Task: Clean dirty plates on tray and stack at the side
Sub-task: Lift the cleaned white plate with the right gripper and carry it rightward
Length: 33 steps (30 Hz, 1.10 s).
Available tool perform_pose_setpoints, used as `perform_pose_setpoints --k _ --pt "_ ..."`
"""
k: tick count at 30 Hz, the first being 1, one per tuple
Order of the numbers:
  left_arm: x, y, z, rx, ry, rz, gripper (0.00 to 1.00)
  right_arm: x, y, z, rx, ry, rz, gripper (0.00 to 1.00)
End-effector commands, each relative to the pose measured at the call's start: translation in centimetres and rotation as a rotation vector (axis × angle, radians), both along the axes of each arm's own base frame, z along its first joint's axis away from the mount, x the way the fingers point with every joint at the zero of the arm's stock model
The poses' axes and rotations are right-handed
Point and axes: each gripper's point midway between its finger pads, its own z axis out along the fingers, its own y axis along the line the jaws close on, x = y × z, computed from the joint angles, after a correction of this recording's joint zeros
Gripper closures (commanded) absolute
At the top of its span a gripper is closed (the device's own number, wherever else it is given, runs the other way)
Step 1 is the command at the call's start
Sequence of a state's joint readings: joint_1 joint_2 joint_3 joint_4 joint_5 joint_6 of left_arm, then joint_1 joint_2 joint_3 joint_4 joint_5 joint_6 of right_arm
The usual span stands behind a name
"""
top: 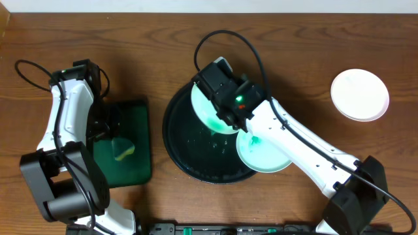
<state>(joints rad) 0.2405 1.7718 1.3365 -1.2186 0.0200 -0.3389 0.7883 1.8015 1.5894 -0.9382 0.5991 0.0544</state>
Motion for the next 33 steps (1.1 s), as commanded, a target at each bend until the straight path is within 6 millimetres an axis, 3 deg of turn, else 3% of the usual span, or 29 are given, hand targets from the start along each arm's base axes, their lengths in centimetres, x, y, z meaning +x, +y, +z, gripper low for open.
perform_pose_setpoints --k 1,9,17,24,33 --pt "-0.4 0.1 -0.6 -0.009 0.030 -0.008 0.93 0.9 -1.6 3.7 -0.134 -0.150 -0.023 0.99" --pt "-0.4 0.1 -0.7 -0.009 0.030 -0.007 0.93 0.9 -2.6 6.1 -0.297 -0.263 -0.044 0.99" --pt "-0.3 -0.3 -0.7 -0.032 0.024 -0.004 0.93 -0.4 -1.5 8.9 -0.419 -0.402 -0.047 0.99" --pt "-0.3 -0.4 -0.7 -0.034 0.023 -0.004 0.93 -1.8 0.4 10.0 -0.450 -0.459 -0.005 0.99" --pt "-0.3 -0.4 -0.7 -0.034 0.023 -0.003 0.93 -2.1 0.8 10.2 -0.456 -0.472 0.001 0.99"
